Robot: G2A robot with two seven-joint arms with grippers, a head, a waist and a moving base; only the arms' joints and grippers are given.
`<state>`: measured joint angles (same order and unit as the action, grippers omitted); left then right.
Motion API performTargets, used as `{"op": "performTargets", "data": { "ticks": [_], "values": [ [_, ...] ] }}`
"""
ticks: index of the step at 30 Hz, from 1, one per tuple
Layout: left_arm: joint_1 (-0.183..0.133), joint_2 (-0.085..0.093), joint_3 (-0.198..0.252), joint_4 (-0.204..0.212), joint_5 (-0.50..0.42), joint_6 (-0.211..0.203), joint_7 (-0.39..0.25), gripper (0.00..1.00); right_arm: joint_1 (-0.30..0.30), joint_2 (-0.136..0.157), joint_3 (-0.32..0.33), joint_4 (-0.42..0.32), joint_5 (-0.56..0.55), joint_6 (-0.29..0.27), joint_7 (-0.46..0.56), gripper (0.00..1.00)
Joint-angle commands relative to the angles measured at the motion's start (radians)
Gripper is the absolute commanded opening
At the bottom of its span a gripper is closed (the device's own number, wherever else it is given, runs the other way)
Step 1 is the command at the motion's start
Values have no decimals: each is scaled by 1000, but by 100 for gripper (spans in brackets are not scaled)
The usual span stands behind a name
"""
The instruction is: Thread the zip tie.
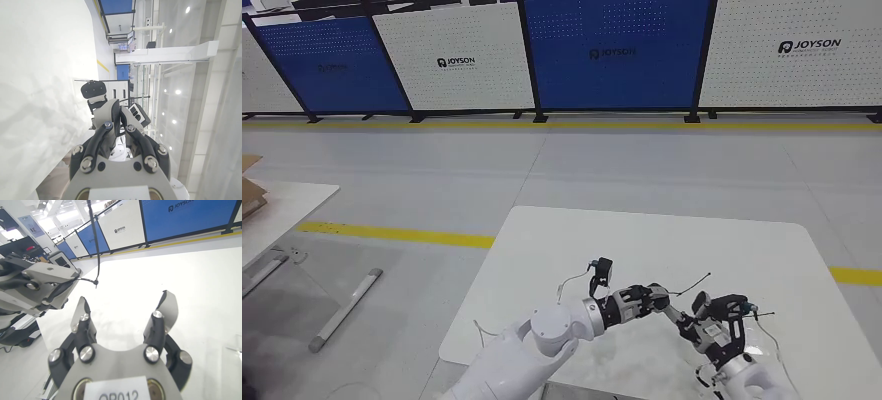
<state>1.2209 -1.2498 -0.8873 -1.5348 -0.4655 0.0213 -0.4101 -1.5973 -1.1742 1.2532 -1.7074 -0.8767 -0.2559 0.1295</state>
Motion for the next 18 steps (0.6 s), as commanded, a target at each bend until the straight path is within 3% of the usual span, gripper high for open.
{"op": "performTargets", "data": {
  "ticks": [1, 7, 18],
  "values": [
    [-2, -1, 1, 2, 1, 2, 3, 0, -2, 1, 4, -1, 8, -12, 2, 45],
    [-5, -3, 7, 6, 8, 6, 9, 0, -7, 2, 13, -3, 25, -41, 0, 45],
    [-9, -8, 26, 7, 28, 15, 18, 0, -8, 4, 24, -3, 54, -75, 9, 33]
  ]
}}
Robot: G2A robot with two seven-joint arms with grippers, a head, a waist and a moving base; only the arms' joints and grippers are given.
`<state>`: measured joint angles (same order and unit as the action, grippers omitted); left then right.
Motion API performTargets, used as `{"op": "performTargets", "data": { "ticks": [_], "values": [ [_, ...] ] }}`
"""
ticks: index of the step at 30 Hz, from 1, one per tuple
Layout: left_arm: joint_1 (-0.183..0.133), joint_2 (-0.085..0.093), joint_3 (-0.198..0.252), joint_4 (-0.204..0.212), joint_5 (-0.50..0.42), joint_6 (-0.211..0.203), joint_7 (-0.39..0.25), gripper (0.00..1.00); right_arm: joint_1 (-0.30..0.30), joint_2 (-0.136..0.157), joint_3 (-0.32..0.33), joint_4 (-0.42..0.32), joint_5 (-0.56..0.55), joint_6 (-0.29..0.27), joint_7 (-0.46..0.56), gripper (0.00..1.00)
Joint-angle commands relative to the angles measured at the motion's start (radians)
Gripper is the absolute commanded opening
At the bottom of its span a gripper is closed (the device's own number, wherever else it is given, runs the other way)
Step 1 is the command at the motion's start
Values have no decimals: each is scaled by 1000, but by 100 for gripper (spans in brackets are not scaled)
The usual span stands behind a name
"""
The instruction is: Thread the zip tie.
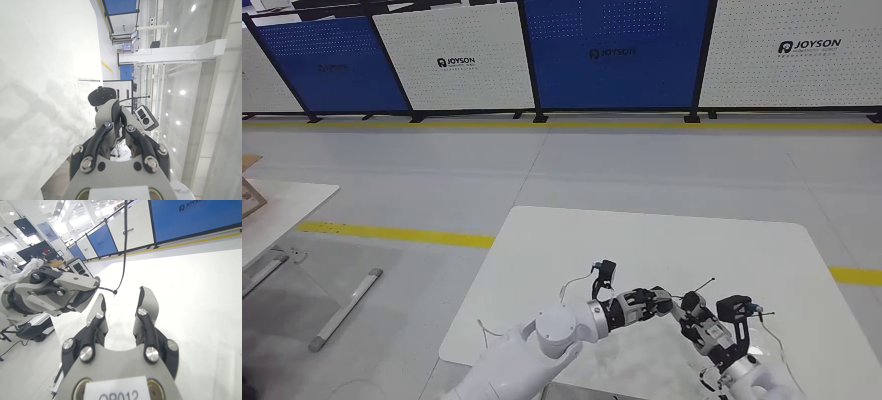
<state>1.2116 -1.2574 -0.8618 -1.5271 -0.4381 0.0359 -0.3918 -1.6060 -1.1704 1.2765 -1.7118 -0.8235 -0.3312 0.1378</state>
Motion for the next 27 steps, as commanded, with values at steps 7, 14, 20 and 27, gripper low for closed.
{"op": "performTargets", "data": {
  "ticks": [7, 14, 20, 27],
  "values": [
    [3, 0, 3, -7, 12, 5, -2, 0, 3, -1, -2, 2, -2, 0, -4, 19],
    [3, -1, 6, -8, 20, 12, 0, 0, 1, -1, -4, 0, -8, -1, -13, 14],
    [4, -1, 5, -9, 25, 13, 4, 0, 1, -1, -5, -1, -10, -1, -10, 15],
    [4, -2, 5, -10, 33, 17, 7, 0, 4, -2, -5, 1, 0, -5, -7, 3]
  ]
}}
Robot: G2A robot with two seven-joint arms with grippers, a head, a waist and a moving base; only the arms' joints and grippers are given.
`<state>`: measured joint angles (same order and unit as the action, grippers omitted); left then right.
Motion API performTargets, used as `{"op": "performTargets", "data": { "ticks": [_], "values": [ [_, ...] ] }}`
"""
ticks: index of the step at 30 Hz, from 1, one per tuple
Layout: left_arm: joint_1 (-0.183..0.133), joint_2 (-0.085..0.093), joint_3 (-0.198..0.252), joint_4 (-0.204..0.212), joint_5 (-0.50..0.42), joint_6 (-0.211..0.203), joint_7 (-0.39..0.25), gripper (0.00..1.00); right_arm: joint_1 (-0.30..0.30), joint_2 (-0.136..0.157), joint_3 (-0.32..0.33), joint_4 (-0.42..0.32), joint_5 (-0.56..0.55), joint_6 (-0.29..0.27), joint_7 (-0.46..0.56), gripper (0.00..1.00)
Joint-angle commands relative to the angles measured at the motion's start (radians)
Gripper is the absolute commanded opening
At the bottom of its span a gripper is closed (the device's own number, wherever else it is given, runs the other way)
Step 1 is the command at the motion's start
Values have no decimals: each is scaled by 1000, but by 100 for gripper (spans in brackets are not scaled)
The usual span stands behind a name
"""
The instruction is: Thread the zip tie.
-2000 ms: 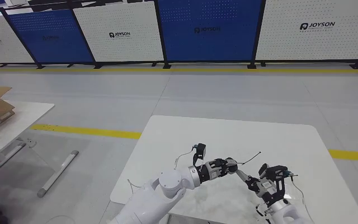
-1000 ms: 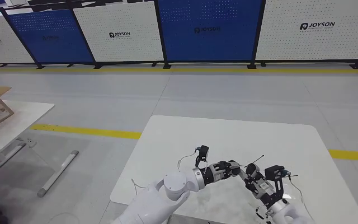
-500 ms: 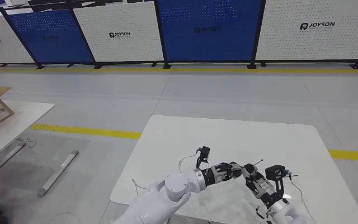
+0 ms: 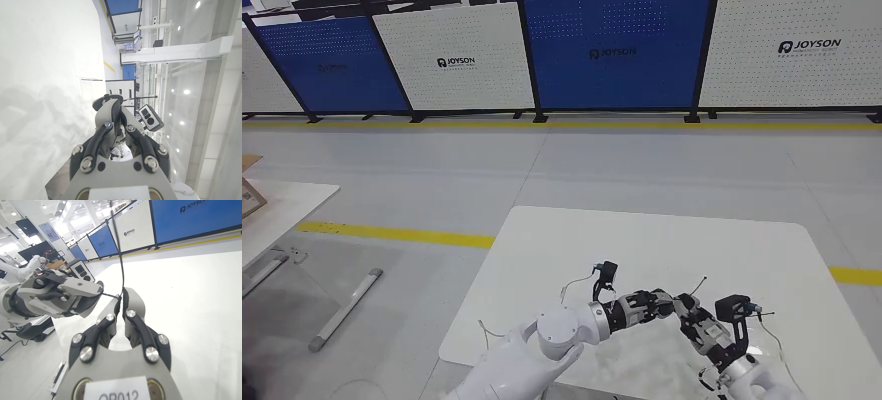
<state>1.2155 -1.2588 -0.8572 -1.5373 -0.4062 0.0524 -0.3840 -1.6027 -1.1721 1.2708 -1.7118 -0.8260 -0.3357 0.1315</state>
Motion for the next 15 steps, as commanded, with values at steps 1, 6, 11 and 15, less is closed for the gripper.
{"op": "performTargets", "data": {
  "ticks": [1, 6, 11, 15],
  "values": [
    [0, 0, 0, 0, 1, 1, 0, 0, 0, 0, 2, 1, 4, 0, 0, 0],
    [-1, -1, 0, -2, 2, -6, -3, 0, 1, 0, 3, 3, 10, 5, 3, 0],
    [2, -2, 5, -9, 6, -44, -20, 0, 4, 0, 2, 5, 9, 9, 14, 0],
    [6, -2, 5, -17, 8, -60, -25, 0, 6, 0, -2, 3, 0, 12, 23, 0]
  ]
}}
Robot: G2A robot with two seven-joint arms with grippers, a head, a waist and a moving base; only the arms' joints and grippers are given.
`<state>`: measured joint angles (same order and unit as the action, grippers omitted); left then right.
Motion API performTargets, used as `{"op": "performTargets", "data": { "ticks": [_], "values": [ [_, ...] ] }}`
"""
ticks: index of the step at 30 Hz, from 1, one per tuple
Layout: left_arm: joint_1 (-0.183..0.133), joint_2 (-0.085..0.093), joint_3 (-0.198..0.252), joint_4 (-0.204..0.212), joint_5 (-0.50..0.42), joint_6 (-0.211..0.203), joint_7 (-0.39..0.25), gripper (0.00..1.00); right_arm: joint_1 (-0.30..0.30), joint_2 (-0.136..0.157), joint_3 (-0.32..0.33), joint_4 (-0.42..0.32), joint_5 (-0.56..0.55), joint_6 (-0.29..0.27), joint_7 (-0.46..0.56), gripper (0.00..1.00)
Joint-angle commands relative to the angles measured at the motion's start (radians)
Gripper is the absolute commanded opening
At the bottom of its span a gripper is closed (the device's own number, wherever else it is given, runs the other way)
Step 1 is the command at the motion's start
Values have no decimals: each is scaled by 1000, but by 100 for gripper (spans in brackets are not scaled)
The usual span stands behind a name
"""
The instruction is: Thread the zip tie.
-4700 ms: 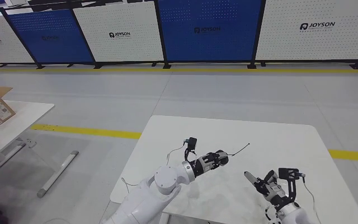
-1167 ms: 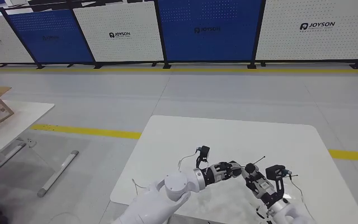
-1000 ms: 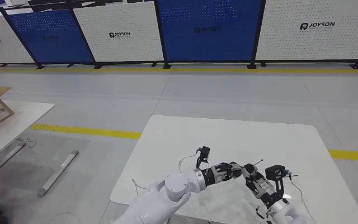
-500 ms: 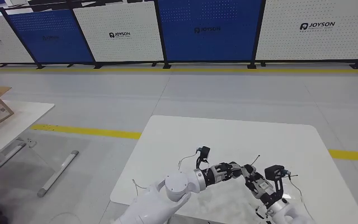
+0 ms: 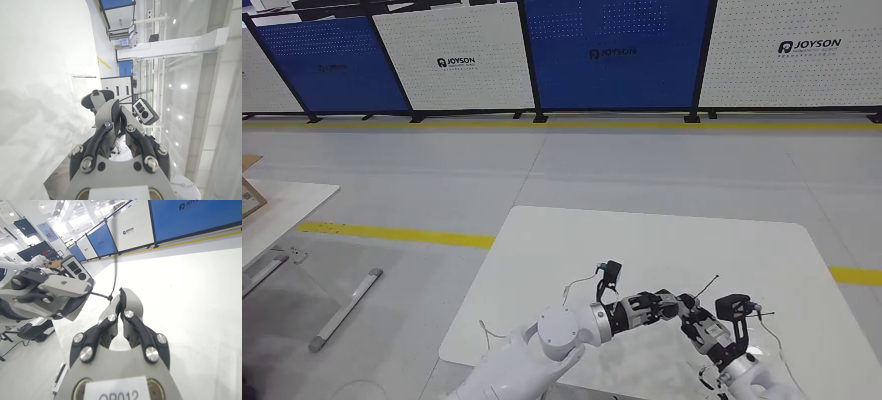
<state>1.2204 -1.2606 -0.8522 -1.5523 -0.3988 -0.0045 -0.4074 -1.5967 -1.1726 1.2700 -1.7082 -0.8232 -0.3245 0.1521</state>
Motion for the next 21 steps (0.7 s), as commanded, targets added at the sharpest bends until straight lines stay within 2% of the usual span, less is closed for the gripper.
{"op": "performTargets", "data": {
  "ticks": [1, 7, 11, 21],
  "values": [
    [2, 0, -1, -3, 1, -4, -2, 0, 1, 0, -2, -2, -5, 2, 4, 0],
    [3, 0, -8, 0, 17, -2, 32, 0, 0, 0, -3, -5, 3, -3, 13, 0],
    [2, -1, -11, 10, 9, 3, 32, 0, -5, 2, 11, -7, 22, -8, 12, 22],
    [-3, -2, -10, 16, 9, 7, 22, 0, -14, 4, 25, -11, 34, -16, 10, 24]
  ]
}}
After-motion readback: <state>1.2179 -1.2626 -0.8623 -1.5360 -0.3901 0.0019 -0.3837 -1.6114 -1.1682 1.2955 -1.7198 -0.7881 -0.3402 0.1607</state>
